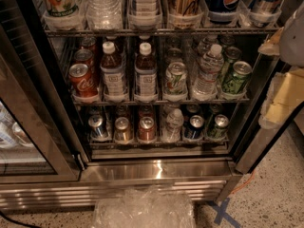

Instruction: Pick redbull can from top shelf of fridge

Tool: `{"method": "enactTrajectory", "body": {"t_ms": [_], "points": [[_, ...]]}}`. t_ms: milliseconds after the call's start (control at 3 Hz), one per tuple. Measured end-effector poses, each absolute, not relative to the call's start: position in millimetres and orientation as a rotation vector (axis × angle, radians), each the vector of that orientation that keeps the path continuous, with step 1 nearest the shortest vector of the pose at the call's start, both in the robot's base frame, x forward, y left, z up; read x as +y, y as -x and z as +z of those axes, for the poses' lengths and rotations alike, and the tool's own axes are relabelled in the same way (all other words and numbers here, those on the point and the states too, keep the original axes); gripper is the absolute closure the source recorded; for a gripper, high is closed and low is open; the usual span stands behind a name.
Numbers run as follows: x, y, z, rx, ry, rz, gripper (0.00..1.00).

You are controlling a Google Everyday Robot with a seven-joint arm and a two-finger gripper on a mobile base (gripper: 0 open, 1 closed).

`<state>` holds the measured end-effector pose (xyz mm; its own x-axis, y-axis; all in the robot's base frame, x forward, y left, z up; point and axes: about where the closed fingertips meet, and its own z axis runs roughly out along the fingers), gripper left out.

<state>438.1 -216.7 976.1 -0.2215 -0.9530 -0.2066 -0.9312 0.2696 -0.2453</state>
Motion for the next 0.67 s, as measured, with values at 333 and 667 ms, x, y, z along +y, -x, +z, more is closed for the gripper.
{"method": "enactTrajectory", "body": {"t_ms": [333, 667], "points": [[-216.6, -438.2, 976.2, 2.232, 1.724, -0.098, 0.0], [-216.4, -439.5, 980.2, 2.228, 1.683, -0.104, 0.0]]}}
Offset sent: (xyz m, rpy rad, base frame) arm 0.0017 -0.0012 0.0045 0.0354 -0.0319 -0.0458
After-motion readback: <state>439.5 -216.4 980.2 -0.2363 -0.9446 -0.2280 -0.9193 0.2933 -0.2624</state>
